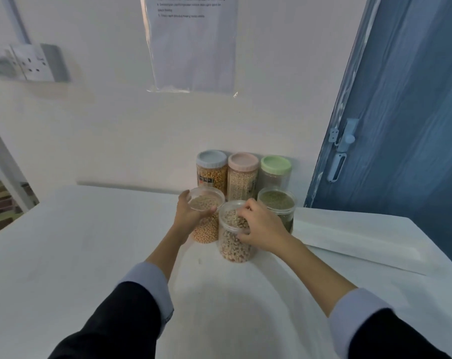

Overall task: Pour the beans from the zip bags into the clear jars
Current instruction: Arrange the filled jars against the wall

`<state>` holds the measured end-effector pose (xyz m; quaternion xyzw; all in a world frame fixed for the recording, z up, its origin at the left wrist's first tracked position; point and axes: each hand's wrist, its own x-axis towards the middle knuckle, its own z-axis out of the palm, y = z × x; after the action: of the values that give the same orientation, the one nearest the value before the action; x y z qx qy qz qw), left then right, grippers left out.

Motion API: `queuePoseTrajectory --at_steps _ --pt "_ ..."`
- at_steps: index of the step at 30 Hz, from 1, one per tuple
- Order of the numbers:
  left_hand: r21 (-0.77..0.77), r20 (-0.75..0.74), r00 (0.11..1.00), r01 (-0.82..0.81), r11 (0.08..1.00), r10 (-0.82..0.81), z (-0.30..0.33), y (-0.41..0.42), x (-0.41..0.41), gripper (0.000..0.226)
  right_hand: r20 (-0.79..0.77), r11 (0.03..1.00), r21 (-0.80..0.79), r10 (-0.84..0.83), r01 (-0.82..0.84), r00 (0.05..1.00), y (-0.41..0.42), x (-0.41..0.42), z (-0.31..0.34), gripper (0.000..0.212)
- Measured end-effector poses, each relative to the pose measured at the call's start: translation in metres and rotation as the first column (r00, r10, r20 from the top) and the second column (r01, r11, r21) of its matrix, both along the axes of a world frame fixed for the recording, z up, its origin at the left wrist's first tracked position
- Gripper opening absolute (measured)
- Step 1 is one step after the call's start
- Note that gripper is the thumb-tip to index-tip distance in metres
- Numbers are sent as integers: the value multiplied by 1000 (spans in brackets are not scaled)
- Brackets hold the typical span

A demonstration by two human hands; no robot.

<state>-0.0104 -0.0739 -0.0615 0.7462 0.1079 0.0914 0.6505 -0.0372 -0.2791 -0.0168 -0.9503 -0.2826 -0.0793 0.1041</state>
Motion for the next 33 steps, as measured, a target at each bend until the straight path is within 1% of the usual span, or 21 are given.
queuePoseTrajectory --at_steps 2,3,5,8,9,12,14,17,20,23,24,25,26,27,28,29,30,31,32,33 --pt "3 26 999 29 1000 -29 0 7 5 114 126 998 59 -29 22 992 7 13 -14 39" --pt "6 38 998 47 999 -47 0 10 6 122 159 995 99 -45 30 986 8 18 -19 35" --pt "35 86 991 97 995 -100 -5 16 7 132 192 986 161 -71 40 979 11 28 -28 31" --pt "46 122 980 153 987 -157 -16 25 9 145 214 981 193 -73 32 974 15 39 -34 28" --pt "49 126 980 151 987 -156 -17 26 10 145 215 978 206 -71 26 974 16 42 -34 28" --pt "89 147 979 126 988 -138 -21 27 17 128 234 973 226 -90 36 968 20 50 -35 28" --pt "106 157 979 114 988 -130 -20 26 21 121 246 974 221 -106 51 963 22 52 -34 25" --pt "119 162 978 116 986 -134 -21 26 26 121 246 972 229 -112 55 963 22 53 -34 22" --pt "145 148 980 112 983 -133 -24 28 29 116 233 970 232 -127 72 964 21 53 -35 23" --pt "158 97 989 100 982 -116 -23 27 31 121 206 969 229 -139 90 969 22 51 -32 27" --pt "204 63 994 72 976 -87 -21 24 32 123 183 970 221 -142 100 973 22 51 -30 30" --pt "284 30 999 19 959 -29 -18 20 30 126 164 972 212 -141 105 976 20 50 -28 33" --pt "366 48 998 -52 929 37 -16 15 27 128 144 973 205 -137 106 980 18 50 -26 36" --pt "406 124 988 -137 903 94 -14 8 22 130 126 972 211 -135 106 983 14 49 -24 39" --pt "394 231 962 -228 890 144 -14 -1 17 129 122 964 242 -140 108 983 10 46 -22 40" --pt "351 343 921 -308 884 185 -16 -11 11 121 155 949 299 -156 104 976 4 42 -21 38" --pt "294 433 874 -367 882 220 -20 -22 6 106 218 926 365 -184 94 958 -4 39 -21 33" --pt "266 506 832 -401 876 227 -23 -34 2 86 285 901 426 -218 80 933 -14 35 -23 28" --pt "283 572 796 -417 864 198 -25 -47 -2 64 330 880 468 -257 79 908 -26 31 -24 24" --pt "327 631 764 -418 848 134 -28 -62 -6 45 338 867 490 -290 96 896 -40 26 -25 21"
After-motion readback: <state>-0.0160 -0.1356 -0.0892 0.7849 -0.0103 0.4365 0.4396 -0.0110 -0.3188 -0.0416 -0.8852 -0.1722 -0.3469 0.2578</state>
